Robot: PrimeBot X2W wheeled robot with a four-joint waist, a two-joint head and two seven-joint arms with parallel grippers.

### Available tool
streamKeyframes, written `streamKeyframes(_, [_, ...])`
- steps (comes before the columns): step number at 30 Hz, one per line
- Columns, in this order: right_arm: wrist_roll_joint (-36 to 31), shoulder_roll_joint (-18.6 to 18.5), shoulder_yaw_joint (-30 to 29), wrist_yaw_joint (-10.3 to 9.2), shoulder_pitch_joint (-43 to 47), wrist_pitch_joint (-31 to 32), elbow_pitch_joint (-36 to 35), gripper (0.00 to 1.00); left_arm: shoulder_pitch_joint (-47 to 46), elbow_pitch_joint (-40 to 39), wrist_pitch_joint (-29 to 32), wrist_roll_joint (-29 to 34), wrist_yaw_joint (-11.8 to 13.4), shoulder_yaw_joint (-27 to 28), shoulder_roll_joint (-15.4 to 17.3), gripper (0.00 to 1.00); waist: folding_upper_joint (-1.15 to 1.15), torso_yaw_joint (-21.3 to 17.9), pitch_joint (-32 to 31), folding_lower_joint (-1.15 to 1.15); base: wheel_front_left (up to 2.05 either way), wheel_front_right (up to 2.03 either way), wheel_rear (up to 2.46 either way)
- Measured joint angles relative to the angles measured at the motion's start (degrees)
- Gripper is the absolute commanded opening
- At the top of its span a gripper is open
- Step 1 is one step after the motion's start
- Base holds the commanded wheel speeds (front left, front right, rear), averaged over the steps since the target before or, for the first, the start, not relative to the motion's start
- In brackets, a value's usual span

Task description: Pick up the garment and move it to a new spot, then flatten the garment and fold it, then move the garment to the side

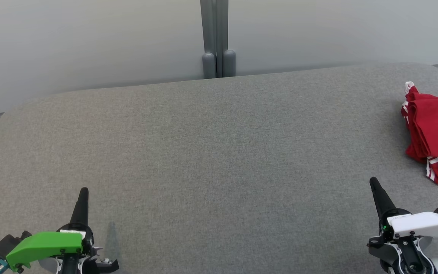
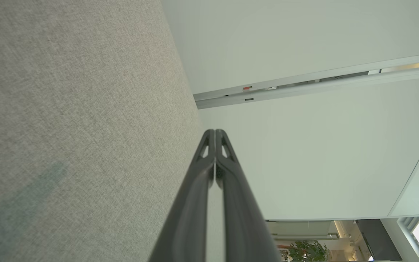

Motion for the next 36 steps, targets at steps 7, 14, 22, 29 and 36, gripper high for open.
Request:
streamKeyframes(7, [3.0, 0.0, -0.2, -0.01, -0.1, 0.7, -0.3, 0.0, -0.3, -0.1, 0.7, -2.5, -0.2, 0.6, 0.0, 0.0, 0.0, 0.0, 0.0, 0.0, 0.0, 0.0, 0.0])
streamKeyframes(14, [6.0, -0.1, -0.4, -0.01, -0.3, 1.6, -0.5, 0.0, -1.0, -0.2, 1.6, -4.9, -0.2, 1.1, 0.0, 0.0, 0.0, 0.0, 0.0, 0.0, 0.0, 0.0, 0.0])
streamKeyframes(22, [9.1, -0.1, -0.6, -0.01, -0.4, 2.3, -0.9, 0.0, -1.5, -0.2, 2.5, -7.6, -0.3, 1.6, 0.0, 0.0, 0.0, -0.1, 0.0, 0.0, 0.0, 0.0, 0.0])
streamKeyframes(29, [11.7, -0.1, -0.8, -0.01, -0.6, 3.0, -1.1, 0.0, -1.8, -0.2, 3.1, -9.7, -0.4, 2.1, 0.0, 0.0, 0.0, -0.1, 0.0, 0.0, 0.0, 0.0, 0.0])
streamKeyframes(36, [12.5, -0.1, -0.9, -0.01, -0.6, 3.3, -1.2, 0.0, -2.1, -0.3, 3.4, -10.4, -0.5, 2.2, 0.0, 0.0, 0.0, -0.1, 0.0, 0.0, 0.0, 0.0, 0.0])
